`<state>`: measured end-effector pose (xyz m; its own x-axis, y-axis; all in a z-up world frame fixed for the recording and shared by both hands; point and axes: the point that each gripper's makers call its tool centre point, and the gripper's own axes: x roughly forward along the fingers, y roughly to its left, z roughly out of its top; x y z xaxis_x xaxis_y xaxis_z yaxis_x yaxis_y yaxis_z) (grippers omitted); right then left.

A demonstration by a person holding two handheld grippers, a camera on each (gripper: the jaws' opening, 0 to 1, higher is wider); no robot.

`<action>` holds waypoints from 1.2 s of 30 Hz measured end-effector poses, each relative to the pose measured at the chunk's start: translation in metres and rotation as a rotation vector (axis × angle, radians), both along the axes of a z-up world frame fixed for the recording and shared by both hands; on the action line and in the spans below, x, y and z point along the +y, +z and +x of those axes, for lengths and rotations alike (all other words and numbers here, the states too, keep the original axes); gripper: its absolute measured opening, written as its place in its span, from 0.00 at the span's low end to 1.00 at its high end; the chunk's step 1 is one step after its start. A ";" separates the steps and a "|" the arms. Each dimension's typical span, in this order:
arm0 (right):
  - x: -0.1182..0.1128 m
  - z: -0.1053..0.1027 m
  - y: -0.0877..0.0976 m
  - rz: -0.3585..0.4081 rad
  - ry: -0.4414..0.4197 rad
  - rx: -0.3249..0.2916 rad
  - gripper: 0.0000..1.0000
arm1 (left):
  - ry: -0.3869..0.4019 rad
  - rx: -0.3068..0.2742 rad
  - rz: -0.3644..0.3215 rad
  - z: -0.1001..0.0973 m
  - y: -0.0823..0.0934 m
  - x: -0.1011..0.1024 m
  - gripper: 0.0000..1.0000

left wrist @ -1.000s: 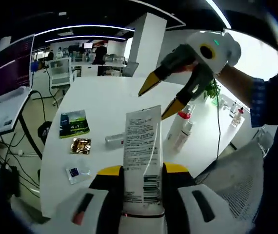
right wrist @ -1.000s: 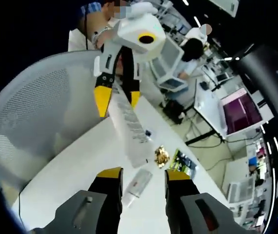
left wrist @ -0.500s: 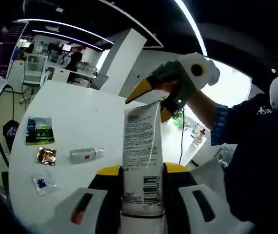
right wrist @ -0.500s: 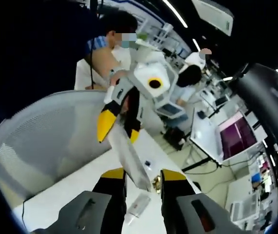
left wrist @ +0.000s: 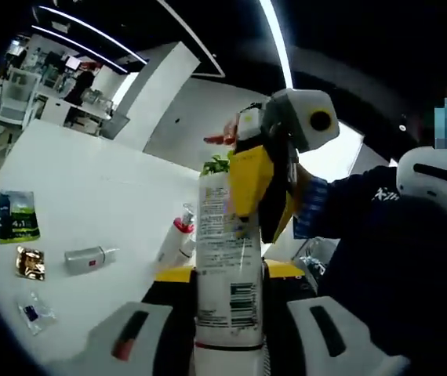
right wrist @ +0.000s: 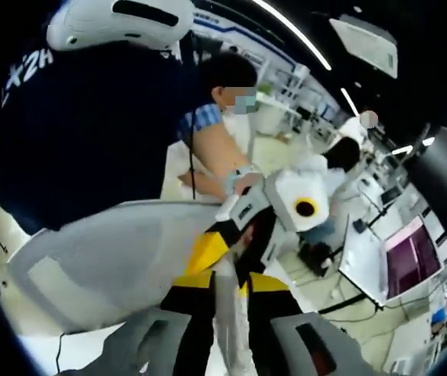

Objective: Arrange the skincare products in the storage area until every visible bottle or jar stands upright without overlapping.

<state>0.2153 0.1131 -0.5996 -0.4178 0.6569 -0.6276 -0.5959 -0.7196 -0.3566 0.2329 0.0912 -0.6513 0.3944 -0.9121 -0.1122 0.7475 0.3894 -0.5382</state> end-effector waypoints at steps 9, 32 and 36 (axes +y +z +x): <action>-0.029 0.005 0.009 -0.052 0.036 0.043 0.21 | -0.018 0.026 -0.074 -0.005 -0.001 0.004 0.31; -0.027 -0.029 -0.007 -0.187 0.055 -0.067 0.05 | -0.154 -0.086 -0.147 -0.038 0.024 -0.025 0.31; -0.034 -0.008 -0.021 -0.317 -0.087 -0.073 0.05 | 0.062 -0.130 0.047 -0.013 0.009 -0.014 0.28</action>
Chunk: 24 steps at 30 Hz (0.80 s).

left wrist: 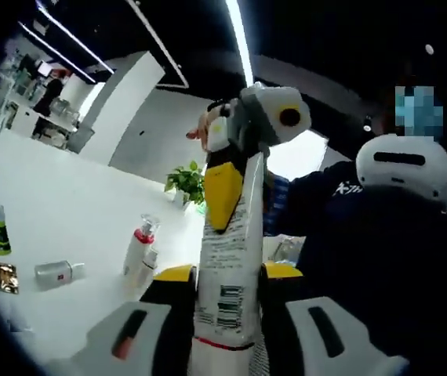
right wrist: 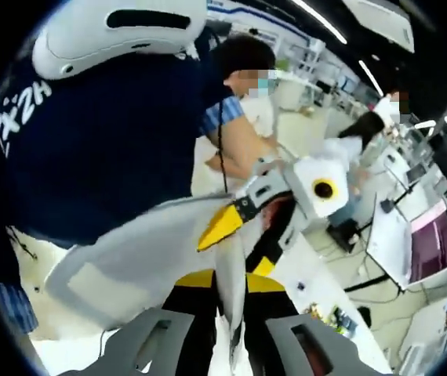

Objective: Arrange the skincare products in the storage area until every visible bottle or jar stands upright without overlapping.

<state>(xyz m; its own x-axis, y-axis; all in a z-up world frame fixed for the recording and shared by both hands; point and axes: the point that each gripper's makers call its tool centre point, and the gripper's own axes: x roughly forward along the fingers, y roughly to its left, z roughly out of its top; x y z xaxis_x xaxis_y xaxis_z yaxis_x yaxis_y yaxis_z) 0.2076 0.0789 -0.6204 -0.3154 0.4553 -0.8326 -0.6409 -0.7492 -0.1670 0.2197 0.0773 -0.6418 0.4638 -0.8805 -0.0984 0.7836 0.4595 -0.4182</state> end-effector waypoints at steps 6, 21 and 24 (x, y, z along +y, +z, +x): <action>-0.017 0.052 -0.031 -0.176 -0.238 -0.052 0.04 | 0.448 -0.110 0.315 0.037 -0.026 0.028 0.42; -0.061 0.123 -0.100 -0.566 -0.571 -0.131 0.04 | 0.639 -0.225 0.608 0.044 -0.044 0.067 0.26; -0.072 0.140 -0.119 -0.657 -0.652 -0.191 0.05 | 0.637 -0.225 0.624 0.045 -0.044 0.065 0.26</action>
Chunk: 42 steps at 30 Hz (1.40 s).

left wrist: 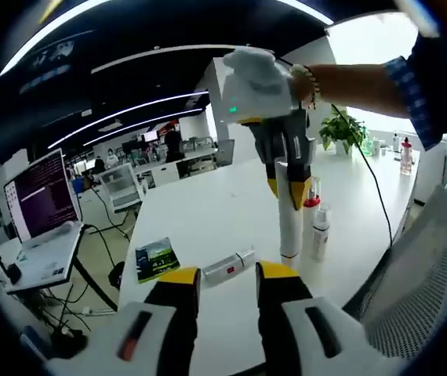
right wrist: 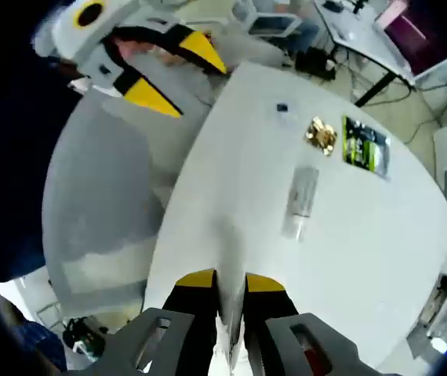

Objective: Arrange the skincare products in the storage area until every visible bottle or jar stands upright without overlapping.

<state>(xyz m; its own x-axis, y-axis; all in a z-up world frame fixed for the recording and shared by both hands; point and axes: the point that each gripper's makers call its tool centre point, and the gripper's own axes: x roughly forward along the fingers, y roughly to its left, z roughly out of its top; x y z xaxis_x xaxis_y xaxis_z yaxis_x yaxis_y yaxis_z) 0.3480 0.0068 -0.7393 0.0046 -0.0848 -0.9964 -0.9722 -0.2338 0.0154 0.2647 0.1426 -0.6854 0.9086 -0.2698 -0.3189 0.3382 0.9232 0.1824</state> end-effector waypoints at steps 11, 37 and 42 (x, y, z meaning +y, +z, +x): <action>-0.016 0.023 -0.022 -0.032 -0.153 -0.037 0.05 | 0.013 0.003 0.008 0.001 -0.001 0.004 0.25; -0.013 0.022 0.005 0.136 -0.049 -0.034 0.15 | 0.001 0.002 0.023 0.002 -0.003 0.002 0.27; 0.004 0.020 0.021 0.246 -0.011 -0.018 0.19 | -0.001 0.008 0.038 0.001 -0.004 0.001 0.28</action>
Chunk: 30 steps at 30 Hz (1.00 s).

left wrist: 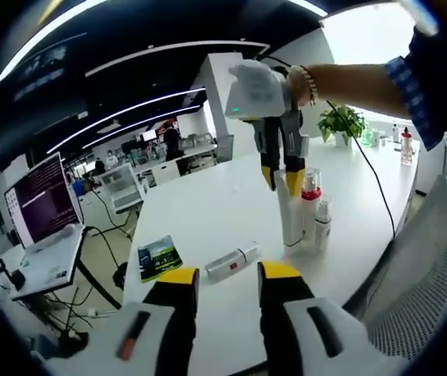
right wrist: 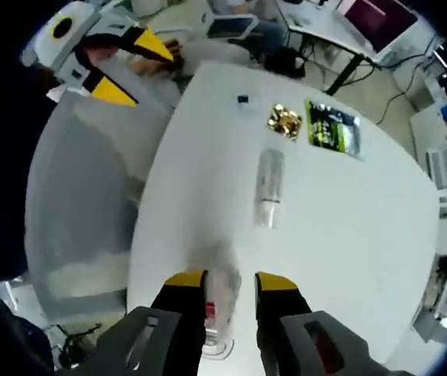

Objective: Arrange the skincare products in the storage area until every visible bottle or jar stands upright without overlapping.

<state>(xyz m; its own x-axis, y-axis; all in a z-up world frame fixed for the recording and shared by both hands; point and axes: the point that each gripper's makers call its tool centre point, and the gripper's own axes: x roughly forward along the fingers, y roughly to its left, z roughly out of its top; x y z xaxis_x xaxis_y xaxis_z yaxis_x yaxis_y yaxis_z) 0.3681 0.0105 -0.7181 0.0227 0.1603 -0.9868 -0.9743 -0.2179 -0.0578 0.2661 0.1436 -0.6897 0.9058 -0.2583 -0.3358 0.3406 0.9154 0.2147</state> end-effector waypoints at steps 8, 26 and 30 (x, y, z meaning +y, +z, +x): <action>0.040 0.010 0.002 0.111 0.043 -0.023 0.22 | -0.003 0.008 0.017 0.000 -0.002 -0.001 0.28; 0.077 0.037 -0.100 -0.207 -0.005 -0.096 0.24 | 0.017 -0.010 0.020 0.000 0.000 0.005 0.27; 0.083 0.034 -0.114 -0.231 -0.062 -0.071 0.20 | 0.023 -0.021 0.035 0.001 0.000 0.007 0.25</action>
<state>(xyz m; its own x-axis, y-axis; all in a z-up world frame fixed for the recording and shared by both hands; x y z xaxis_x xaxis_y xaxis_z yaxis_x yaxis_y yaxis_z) 0.4020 0.0934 -0.8320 0.0965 -0.0730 -0.9927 -0.9814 -0.1735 -0.0827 0.2670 0.1508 -0.6895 0.9181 -0.2261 -0.3256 0.3152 0.9145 0.2537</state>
